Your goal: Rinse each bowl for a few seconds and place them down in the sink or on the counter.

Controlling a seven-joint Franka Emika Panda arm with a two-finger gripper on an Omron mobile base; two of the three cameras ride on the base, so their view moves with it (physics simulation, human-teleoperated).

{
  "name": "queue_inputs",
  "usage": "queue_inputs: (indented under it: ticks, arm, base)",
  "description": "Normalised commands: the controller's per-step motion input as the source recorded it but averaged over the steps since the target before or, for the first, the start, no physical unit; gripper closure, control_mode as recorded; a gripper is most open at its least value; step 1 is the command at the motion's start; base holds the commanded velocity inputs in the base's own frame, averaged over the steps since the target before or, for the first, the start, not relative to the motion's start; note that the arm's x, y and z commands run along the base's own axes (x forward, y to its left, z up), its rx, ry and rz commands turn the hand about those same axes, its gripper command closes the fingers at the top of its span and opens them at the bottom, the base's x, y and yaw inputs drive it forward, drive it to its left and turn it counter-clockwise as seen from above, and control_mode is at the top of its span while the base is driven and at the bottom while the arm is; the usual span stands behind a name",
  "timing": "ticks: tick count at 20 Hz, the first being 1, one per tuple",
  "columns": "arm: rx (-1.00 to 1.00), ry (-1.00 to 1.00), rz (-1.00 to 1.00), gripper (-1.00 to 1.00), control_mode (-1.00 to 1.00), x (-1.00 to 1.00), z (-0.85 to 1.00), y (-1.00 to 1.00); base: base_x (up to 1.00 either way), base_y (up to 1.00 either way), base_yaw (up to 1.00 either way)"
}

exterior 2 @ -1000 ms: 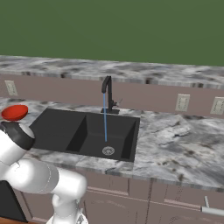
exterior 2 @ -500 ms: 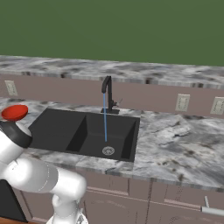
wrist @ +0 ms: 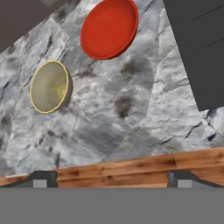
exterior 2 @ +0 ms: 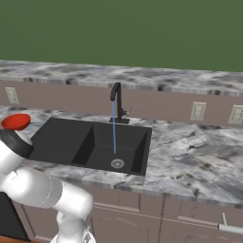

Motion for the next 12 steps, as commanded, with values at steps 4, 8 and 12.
queue_inputs:
  ticks: [4,8,12]
  arm:
    - [0.0,0.0,0.0,-1.0,-1.0,0.03,0.0,0.02]
    - [0.0,0.0,0.0,-1.0,-1.0,0.0,0.0,0.0]
    - [0.0,0.0,0.0,-1.0,-1.0,0.09,-0.13,0.09]
  base:
    - [0.0,0.0,0.0]
    - [0.0,0.0,0.0]
    - [0.0,0.0,0.0]
